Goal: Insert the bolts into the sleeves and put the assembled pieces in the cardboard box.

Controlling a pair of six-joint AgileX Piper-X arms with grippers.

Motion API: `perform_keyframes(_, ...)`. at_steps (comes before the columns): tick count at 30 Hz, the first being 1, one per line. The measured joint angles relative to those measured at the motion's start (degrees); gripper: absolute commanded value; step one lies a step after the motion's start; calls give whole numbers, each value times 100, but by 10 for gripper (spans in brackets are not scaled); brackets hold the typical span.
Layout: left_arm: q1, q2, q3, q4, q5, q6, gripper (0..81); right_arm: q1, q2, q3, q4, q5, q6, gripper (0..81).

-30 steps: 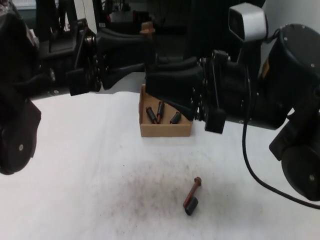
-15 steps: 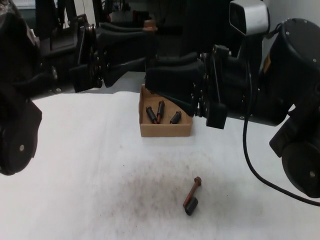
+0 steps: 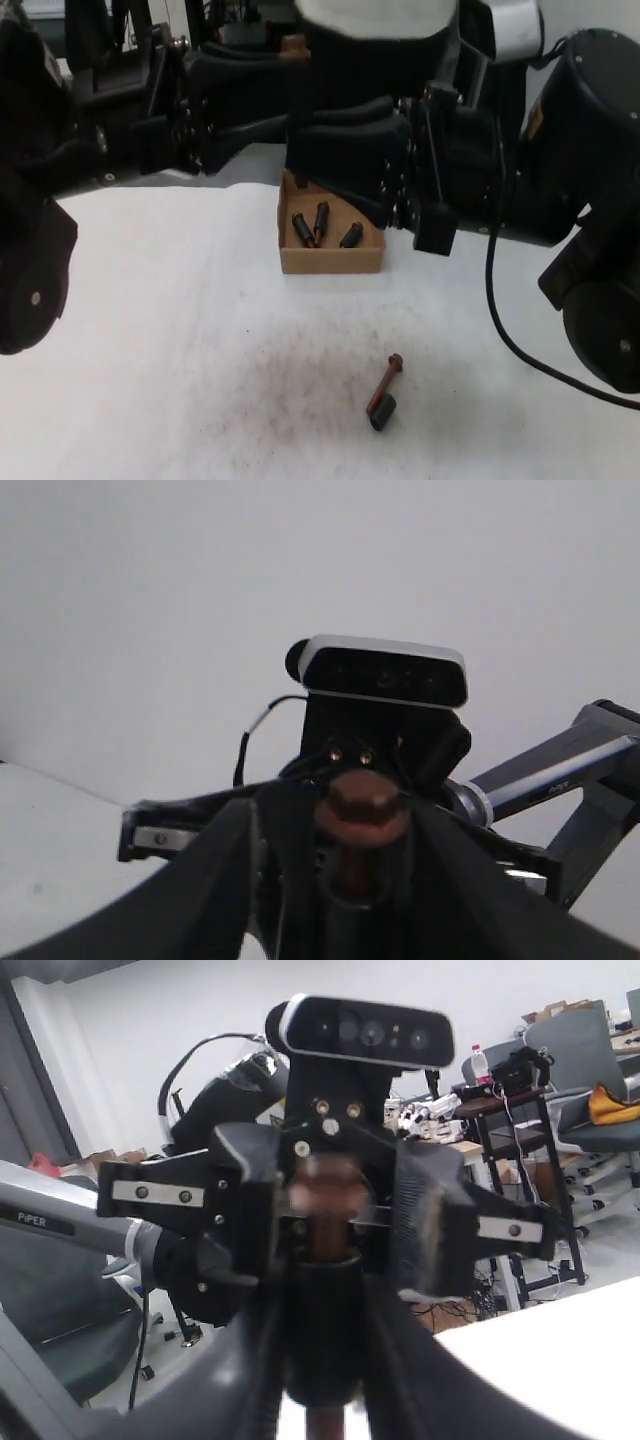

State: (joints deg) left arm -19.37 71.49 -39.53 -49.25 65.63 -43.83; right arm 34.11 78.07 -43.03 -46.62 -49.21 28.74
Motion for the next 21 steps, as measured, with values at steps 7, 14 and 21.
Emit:
perform_keyframes(7, -11, -107, 0, 42, 90, -379, 484, 0, 3, 0, 0, 22, 1, 8)
perform_keyframes(14, 38, -244, 0, -31, -105, -299, 484, 0, 3, 0, 213, 40, -14, 8)
perform_keyframes(21, 208, -334, 0, -570, -841, -203, 478, 0, 3, 0, 247, 91, -14, 8)
